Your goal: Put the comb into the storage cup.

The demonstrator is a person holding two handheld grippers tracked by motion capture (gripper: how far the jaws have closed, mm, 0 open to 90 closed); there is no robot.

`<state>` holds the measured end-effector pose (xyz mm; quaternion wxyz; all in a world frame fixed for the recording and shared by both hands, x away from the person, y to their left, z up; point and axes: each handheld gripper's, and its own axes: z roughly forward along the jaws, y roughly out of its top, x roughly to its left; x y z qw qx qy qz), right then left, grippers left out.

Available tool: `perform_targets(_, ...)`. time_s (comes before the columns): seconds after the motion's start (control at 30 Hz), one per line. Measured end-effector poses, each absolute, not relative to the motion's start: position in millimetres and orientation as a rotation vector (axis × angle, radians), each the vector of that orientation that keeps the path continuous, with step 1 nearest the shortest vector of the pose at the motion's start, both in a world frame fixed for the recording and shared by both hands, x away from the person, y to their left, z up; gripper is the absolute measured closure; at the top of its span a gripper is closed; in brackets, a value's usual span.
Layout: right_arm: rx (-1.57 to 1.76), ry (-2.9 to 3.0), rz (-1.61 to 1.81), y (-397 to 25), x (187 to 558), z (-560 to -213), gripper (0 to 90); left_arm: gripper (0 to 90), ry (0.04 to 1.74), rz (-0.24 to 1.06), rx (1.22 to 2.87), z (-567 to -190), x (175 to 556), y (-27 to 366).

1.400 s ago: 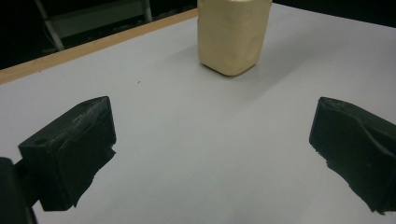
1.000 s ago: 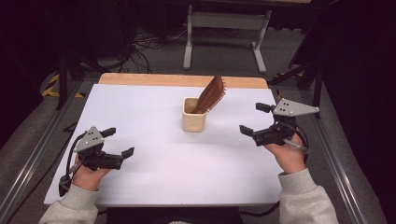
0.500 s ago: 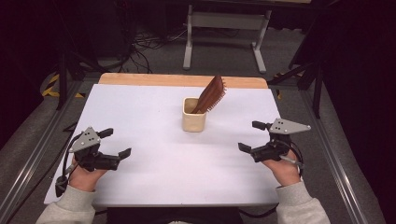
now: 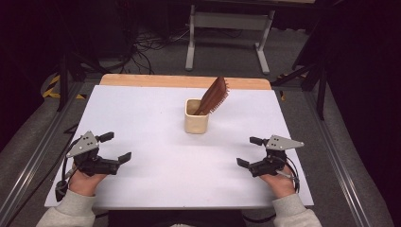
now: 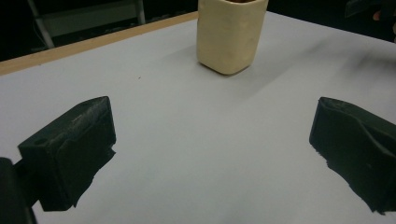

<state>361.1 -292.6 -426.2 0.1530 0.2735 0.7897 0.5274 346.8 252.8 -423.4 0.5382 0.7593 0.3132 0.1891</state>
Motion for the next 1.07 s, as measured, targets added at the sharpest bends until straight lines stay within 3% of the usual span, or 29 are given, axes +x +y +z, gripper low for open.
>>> perform_targets(0.5,0.778,2.247,1.517,-289,356,-456,0.0,1.6,0.75,0.451,1.785,-439,348,254)
perform_targets(1.07,0.792,2.209,1.593,-292,353,-453,0.1,0.4,0.763,0.439,1.746,-442,345,257)
